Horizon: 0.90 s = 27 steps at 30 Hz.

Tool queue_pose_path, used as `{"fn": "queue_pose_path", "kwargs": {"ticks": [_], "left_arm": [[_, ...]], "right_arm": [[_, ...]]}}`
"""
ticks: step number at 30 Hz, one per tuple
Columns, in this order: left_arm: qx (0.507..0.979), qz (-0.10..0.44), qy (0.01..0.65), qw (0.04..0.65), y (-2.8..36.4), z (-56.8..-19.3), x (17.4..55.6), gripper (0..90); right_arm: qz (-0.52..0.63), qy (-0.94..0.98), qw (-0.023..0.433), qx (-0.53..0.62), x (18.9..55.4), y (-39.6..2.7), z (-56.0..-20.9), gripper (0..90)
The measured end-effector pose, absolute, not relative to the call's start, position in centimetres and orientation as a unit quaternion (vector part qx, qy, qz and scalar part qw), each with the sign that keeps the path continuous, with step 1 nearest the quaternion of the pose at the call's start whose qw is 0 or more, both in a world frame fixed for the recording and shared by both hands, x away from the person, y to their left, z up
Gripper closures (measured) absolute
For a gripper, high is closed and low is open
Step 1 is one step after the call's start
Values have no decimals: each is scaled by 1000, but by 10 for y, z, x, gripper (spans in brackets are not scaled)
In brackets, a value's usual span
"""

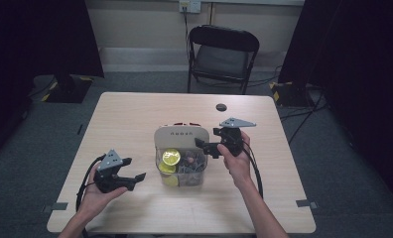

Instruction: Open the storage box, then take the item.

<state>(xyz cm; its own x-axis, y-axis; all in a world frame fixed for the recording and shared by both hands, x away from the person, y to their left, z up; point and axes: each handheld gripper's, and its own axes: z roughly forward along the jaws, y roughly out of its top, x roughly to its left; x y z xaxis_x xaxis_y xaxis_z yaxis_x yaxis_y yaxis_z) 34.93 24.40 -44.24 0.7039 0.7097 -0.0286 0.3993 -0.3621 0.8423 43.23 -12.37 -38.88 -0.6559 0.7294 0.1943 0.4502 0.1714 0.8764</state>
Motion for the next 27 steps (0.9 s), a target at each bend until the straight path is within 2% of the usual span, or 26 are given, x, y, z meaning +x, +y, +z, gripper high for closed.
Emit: {"fn": "queue_pose_path", "kwargs": {"ticks": [27], "left_arm": [[794,155,316,496,228,-419,343,255]], "right_arm": [[512,752,134,392,433,-125,-389,120]]}}
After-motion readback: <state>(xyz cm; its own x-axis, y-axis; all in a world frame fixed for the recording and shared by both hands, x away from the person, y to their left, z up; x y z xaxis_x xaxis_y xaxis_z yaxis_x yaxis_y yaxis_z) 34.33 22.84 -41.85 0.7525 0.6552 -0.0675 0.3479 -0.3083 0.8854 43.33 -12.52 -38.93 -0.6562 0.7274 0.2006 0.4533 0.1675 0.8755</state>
